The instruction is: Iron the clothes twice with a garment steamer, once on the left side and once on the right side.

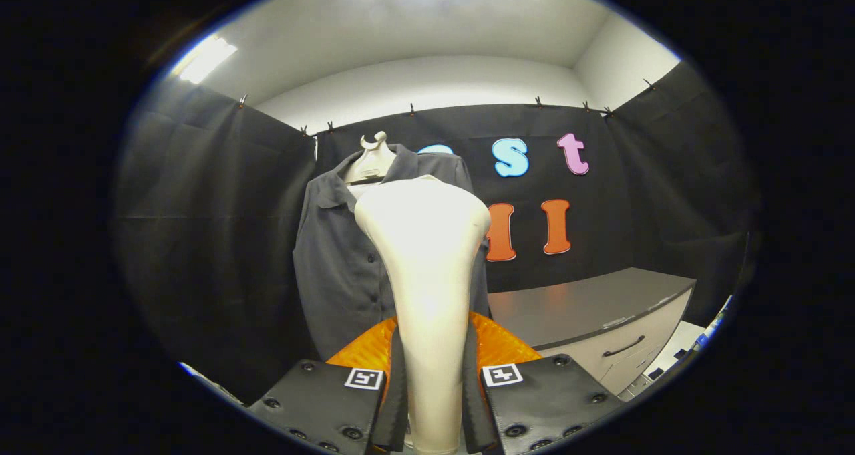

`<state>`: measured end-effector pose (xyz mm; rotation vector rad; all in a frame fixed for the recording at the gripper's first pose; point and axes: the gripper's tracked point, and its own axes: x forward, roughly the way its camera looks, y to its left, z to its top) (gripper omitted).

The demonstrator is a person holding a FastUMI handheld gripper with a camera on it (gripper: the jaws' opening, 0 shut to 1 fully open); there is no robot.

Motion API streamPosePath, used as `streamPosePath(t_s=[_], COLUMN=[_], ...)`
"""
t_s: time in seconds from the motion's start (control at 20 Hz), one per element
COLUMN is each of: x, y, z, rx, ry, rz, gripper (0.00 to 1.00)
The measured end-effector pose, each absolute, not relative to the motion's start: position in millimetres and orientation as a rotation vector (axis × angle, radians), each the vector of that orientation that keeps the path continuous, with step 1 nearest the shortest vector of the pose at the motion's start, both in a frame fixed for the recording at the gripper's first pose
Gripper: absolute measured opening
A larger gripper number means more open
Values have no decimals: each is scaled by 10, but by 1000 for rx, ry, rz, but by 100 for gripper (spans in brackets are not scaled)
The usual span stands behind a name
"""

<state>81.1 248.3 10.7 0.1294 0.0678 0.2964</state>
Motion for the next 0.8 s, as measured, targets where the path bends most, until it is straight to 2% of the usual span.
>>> streamPosePath(t_s=[0.55, 0.8], x=[845, 817], y=[1780, 1729], z=[-56, -85], rx=[129, 126], ry=[60, 59], rz=[193, 201], gripper=[40, 40])
